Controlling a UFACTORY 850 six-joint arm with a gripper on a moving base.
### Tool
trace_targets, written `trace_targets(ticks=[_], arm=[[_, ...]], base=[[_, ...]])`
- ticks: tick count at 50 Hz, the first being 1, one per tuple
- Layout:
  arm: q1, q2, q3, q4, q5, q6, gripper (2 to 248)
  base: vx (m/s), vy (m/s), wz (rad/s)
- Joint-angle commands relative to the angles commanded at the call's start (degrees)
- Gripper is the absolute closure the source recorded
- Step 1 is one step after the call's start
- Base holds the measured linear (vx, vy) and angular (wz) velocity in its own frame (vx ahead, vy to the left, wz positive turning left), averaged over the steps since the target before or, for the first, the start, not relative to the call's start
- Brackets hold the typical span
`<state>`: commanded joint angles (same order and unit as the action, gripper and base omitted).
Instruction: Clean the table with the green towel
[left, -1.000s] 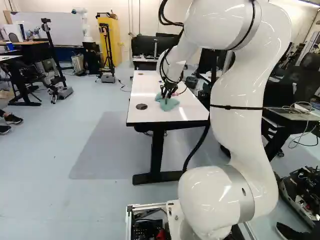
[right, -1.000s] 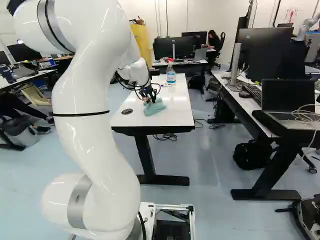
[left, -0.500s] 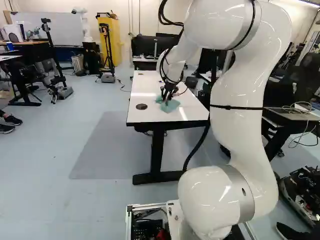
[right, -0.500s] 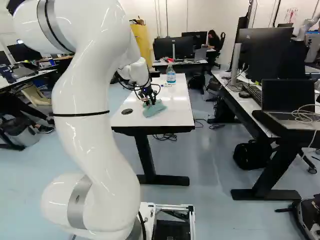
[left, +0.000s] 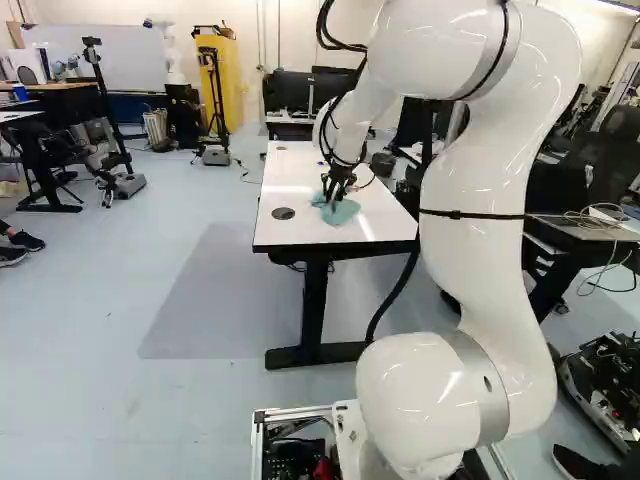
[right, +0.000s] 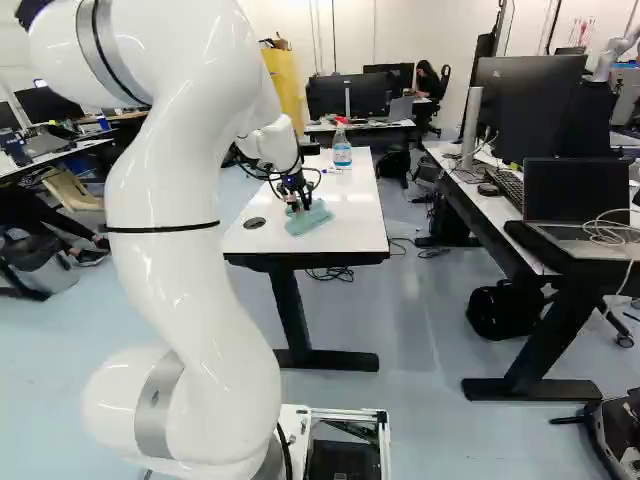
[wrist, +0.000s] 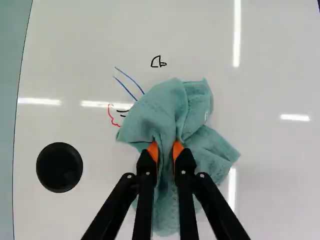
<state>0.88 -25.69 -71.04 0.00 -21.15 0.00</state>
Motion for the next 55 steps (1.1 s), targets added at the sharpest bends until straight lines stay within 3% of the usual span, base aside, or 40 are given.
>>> trace_targets(ticks=[55], arm=[[1.6,-12.8,-17.8,0.0,0.0,0.0,199]], base=[[0.000,0.000,0.000]])
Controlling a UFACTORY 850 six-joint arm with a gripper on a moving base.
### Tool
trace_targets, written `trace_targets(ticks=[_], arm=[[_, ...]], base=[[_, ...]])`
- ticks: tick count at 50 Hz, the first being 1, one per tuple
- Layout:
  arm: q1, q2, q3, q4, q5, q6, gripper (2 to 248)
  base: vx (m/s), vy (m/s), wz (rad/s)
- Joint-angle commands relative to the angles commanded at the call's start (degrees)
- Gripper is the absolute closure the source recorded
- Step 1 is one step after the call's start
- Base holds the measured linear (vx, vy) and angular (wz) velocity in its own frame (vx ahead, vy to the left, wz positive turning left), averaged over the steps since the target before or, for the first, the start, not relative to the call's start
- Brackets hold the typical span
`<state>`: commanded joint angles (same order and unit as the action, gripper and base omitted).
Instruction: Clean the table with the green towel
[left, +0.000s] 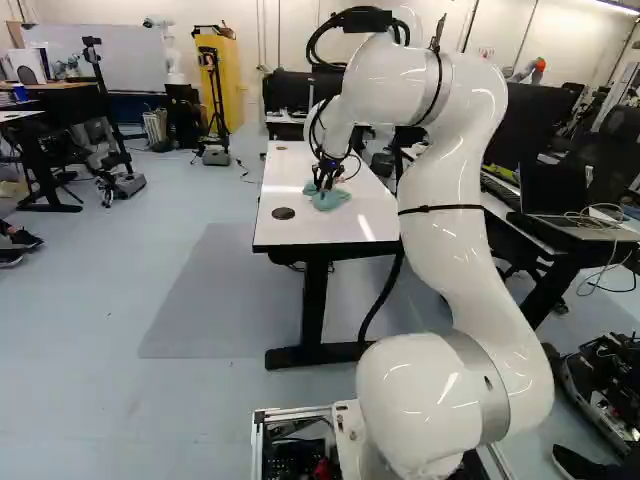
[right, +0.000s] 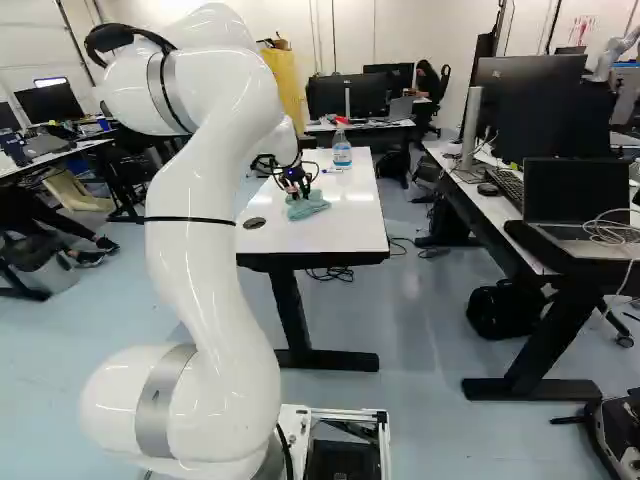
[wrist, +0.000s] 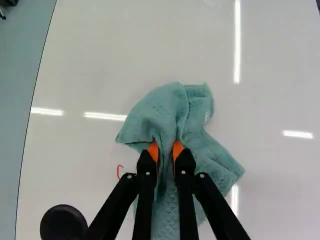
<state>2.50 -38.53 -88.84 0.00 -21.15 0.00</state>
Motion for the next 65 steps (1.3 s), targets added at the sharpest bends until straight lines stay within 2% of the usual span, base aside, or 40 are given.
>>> trace_targets(ticks=[14,38,51,65], arm=[[1.0,-3.3,-4.7,0.0,0.0,0.0,199],[3.9,-7.1,-10.3,0.0,0.0,0.0,199],[5.7,-7.3,-10.7,0.0,0.0,0.0,199],[7.4,-5.4,-7.9,0.0,0.0,0.0,199]], base=[[0.000,0.000,0.000],[0.000,0.000,0.000],[0.000,0.000,0.000],[0.000,0.000,0.000]])
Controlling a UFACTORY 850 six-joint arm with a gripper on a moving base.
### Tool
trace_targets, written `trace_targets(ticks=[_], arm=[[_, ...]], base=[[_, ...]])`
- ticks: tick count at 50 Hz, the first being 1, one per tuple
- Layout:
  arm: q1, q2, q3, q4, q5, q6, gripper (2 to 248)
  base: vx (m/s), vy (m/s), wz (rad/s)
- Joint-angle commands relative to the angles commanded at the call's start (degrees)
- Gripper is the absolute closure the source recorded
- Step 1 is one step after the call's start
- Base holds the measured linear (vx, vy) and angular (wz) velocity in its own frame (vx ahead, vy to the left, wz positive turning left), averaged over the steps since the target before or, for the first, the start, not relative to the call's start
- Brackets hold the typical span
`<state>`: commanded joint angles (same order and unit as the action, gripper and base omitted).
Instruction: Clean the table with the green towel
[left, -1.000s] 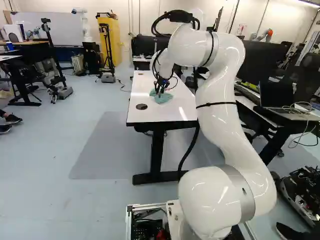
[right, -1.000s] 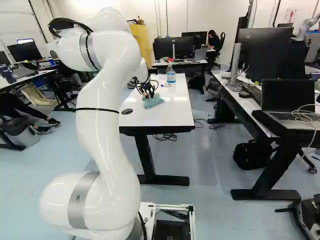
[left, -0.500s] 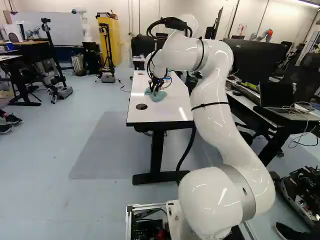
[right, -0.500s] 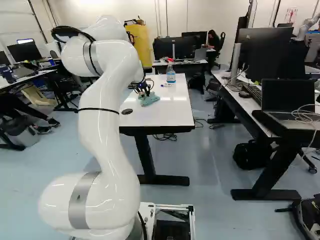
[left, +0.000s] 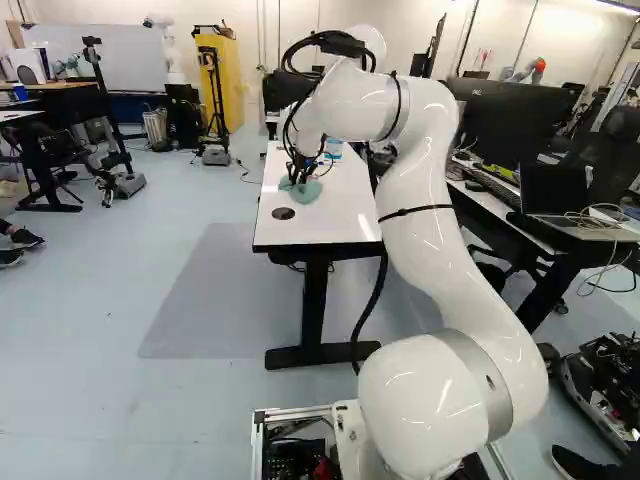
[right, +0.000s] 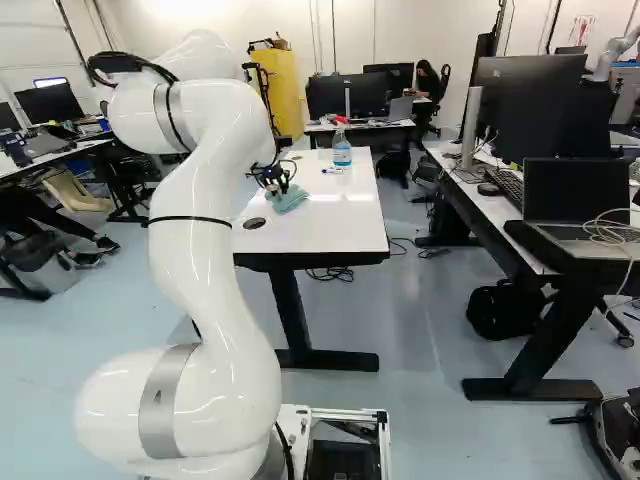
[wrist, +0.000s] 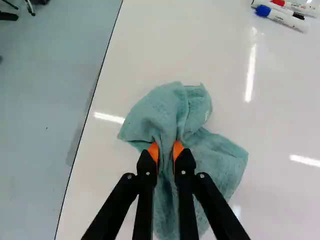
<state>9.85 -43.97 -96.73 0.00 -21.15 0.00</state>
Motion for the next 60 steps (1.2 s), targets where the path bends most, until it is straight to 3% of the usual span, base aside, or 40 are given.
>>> trace_targets(ticks=[33,60], arm=[[1.3,7.6,11.0,0.0,0.0,0.0,199],[-0.2,13.5,19.2,0.0,0.0,0.0,199]], base=[[0.000,0.000,0.000],[0.000,0.000,0.000]])
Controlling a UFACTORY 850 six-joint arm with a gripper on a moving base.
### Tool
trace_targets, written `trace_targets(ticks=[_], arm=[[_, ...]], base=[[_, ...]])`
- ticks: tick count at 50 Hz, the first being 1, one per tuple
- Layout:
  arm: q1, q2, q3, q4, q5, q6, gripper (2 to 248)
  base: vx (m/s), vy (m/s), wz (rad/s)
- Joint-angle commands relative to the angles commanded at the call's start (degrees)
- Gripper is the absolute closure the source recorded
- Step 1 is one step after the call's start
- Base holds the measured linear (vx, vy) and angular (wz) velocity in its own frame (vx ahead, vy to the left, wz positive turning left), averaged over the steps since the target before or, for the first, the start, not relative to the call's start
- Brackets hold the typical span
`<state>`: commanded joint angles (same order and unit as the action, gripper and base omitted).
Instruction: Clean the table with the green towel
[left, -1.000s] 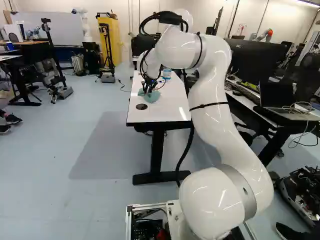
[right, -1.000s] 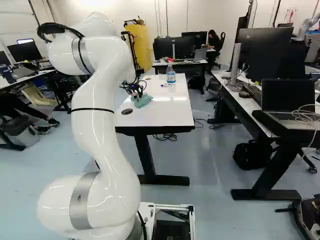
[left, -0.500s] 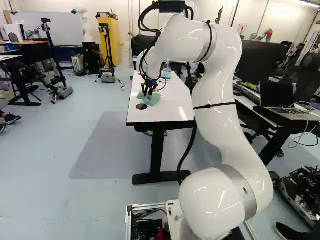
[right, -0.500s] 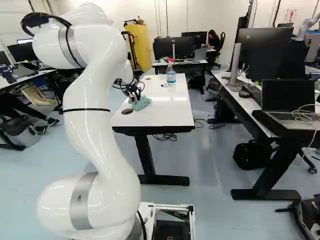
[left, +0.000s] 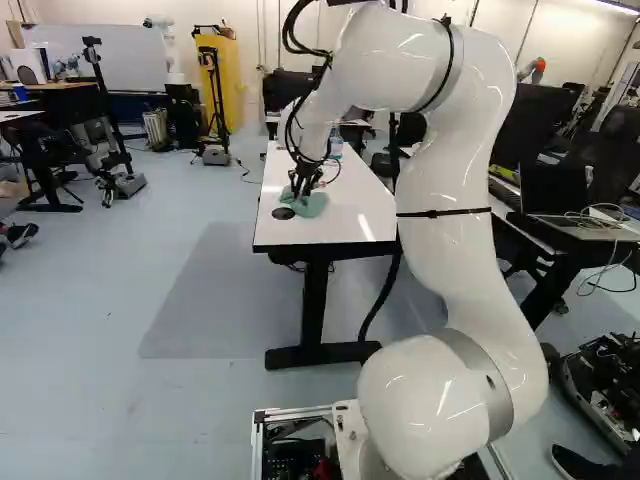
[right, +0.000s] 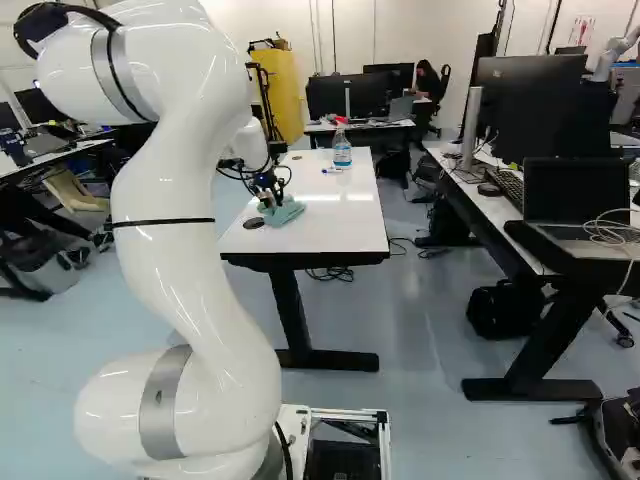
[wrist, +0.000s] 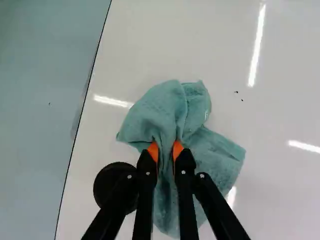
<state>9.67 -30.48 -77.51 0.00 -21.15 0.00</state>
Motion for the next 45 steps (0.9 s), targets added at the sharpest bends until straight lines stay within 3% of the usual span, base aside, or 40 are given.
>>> trace_targets(ticks=[23,45], arm=[[-3.5,3.2,4.4,0.0,0.0,0.0,199],[-7.3,3.8,5.1,0.0,0.0,0.0,199]], base=[[0.000,0.000,0.000],[0.000,0.000,0.000]])
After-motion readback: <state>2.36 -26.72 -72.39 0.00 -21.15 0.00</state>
